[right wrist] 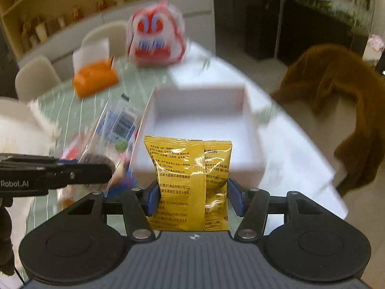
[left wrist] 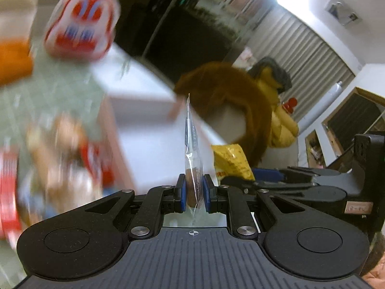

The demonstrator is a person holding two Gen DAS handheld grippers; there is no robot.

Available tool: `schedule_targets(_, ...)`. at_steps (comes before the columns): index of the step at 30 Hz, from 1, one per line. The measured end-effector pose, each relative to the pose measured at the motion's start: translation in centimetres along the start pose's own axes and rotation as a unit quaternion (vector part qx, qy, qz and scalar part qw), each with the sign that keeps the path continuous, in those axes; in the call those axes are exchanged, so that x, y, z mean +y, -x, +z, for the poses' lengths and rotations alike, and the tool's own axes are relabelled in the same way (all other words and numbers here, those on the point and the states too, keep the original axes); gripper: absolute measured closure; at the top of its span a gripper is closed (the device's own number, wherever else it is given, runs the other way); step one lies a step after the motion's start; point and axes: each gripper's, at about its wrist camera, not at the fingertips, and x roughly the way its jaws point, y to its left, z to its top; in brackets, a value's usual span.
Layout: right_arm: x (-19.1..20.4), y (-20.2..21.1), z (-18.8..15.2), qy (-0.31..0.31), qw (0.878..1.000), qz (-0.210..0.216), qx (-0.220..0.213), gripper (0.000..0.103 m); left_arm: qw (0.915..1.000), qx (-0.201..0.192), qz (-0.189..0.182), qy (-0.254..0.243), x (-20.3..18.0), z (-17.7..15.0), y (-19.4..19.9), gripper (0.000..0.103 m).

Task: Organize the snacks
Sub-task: 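Carry the yellow bag with the right gripper while the left gripper carries the clear packet to the pink box, then open the right gripper over the pink box while the left gripper releases the clear packet inside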

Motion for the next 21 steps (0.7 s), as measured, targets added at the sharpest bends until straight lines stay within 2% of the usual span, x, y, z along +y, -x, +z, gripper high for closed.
schedule_targets(3, -0.8, -0.7, 3.7, 0.002, 0.999, -0.010, -0.032, 0.046, 0.9996, -0.023, 0.005, -0.017, -0.7, 4.5, -1.2, 0.084)
schedule_targets(5, -1.6, -1.9, 5.6, -0.004, 0.999, 0.001, -0.046, 0.045, 0.9998, -0.015, 0.009, -0.011, -0.7, 7.2, -3.4, 0.082)
schedule_targets(8, -2.5, -4.5, 7.0, -0.024, 0.999, -0.016, -0.025, 0.045, 0.9980, -0.015, 0.059, -0.017, -0.7, 8.8, -6.1, 0.080)
schedule_targets(10, -3.0, -5.1, 7.0, -0.034, 0.999, -0.014, -0.019, 0.045, 0.9964, -0.011, 0.079, -0.030, -0.8, 8.6, -7.4, 0.078)
schedule_targets(12, -3.2, -5.2, 6.3, -0.036, 0.999, -0.002, -0.019, 0.045, 0.9966, -0.001, 0.076, -0.031, -0.5, 8.1, -7.7, 0.078)
schedule_targets(14, -2.9, -5.6, 5.7, -0.030, 0.999, -0.006, -0.013, 0.045, 0.9957, 0.010, 0.086, -0.031, 0.0, 7.2, -8.0, 0.078)
schedule_targets(18, -1.6, -6.5, 4.3, -0.019, 0.999, -0.030, 0.003, 0.045, 0.9935, 0.016, 0.110, -0.023, 1.5, 4.0, -7.0, 0.078)
schedule_targets(21, 0.1, -6.1, 2.4, -0.002, 0.999, -0.042, -0.014, 0.045, 0.9922, 0.017, 0.124, -0.007, 3.0, 1.3, -4.9, 0.078)
